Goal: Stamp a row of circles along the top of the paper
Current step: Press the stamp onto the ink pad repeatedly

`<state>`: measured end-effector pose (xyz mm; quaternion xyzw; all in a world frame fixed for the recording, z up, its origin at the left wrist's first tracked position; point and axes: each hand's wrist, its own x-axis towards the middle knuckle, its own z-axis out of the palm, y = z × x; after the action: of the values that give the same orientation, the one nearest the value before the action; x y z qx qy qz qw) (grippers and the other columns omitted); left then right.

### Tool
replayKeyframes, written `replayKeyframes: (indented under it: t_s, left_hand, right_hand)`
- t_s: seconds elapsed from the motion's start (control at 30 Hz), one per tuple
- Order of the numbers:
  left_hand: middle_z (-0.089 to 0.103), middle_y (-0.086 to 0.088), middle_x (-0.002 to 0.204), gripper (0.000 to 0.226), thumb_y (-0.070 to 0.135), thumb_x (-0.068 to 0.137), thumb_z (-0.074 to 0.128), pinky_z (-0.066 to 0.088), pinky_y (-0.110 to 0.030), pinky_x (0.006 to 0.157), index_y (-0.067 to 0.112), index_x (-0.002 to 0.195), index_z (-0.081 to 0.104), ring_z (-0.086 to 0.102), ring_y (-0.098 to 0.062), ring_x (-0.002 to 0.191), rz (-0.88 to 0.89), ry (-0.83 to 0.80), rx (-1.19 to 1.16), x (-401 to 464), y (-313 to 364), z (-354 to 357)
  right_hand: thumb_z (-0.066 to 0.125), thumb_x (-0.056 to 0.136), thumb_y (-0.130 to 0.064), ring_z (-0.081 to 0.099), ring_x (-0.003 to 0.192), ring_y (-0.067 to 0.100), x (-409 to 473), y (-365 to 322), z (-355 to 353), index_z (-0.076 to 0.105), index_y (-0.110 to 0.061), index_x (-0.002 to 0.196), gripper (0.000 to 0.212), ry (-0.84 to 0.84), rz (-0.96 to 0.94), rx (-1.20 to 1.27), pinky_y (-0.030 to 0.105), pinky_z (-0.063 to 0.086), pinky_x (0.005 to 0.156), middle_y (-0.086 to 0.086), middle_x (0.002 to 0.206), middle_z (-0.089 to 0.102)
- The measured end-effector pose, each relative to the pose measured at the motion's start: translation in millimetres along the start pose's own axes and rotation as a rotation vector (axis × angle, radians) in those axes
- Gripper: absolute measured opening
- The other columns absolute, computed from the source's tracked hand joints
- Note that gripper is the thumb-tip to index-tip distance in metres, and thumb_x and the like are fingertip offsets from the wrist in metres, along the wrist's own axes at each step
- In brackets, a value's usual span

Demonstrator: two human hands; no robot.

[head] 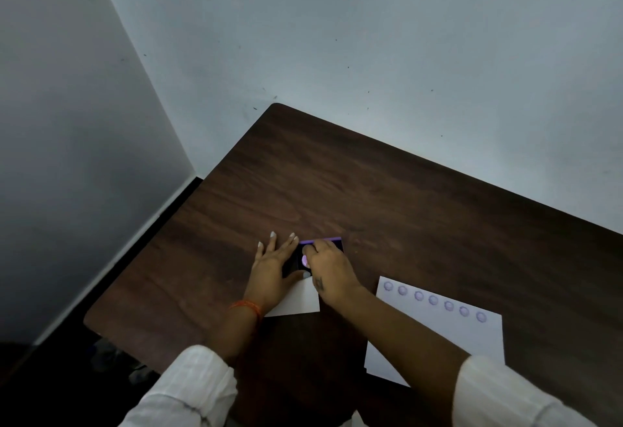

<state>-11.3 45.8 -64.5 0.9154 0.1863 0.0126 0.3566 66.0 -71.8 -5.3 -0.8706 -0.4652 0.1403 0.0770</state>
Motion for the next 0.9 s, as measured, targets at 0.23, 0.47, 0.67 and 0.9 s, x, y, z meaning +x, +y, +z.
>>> replayKeyframes:
  t_s: [0.23,0.47,0.67,0.9]
  left_hand:
    - [0.024,0.003,0.155,0.069,0.036,0.085,0.061,-0.005,-0.042,0.119,0.022,0.143,0.027,0.000,-0.022,0.146,-0.014,-0.003,-0.032,1,0,0]
    - [0.026,0.002,0.155,0.069,0.039,0.084,0.061,-0.006,-0.042,0.118,0.023,0.143,0.029,-0.001,-0.022,0.146,-0.020,-0.025,-0.058,1,1,-2]
    - [0.025,0.003,0.155,0.070,0.038,0.083,0.063,-0.006,-0.042,0.118,0.023,0.143,0.028,-0.001,-0.021,0.146,-0.031,-0.020,-0.060,1,1,-2]
    - [0.024,0.003,0.155,0.072,0.039,0.083,0.063,-0.006,-0.041,0.119,0.024,0.143,0.026,-0.003,-0.021,0.146,-0.035,-0.031,-0.063,1,2,-3]
  right_hand:
    - [0.042,0.094,-0.006,0.046,0.122,0.030,2,14,-8,0.045,-0.002,0.128,0.035,-0.056,-0.153,-0.045,0.037,0.040,0.102,0.018,0.132,0.051]
    - [0.046,0.086,0.002,0.056,0.103,0.034,12,11,-26,0.062,0.004,0.105,0.025,-0.045,-0.019,0.093,0.032,0.039,0.085,0.022,0.111,0.061]
    - [0.052,0.085,-0.001,0.046,0.115,0.031,7,4,-14,0.049,0.000,0.121,0.035,-0.019,-0.059,-0.040,0.036,0.040,0.093,0.019,0.122,0.053]
    - [0.050,0.090,-0.005,0.046,0.117,0.031,21,18,-18,0.045,-0.001,0.126,0.037,-0.079,-0.231,-0.174,0.037,0.039,0.099,0.019,0.126,0.052]
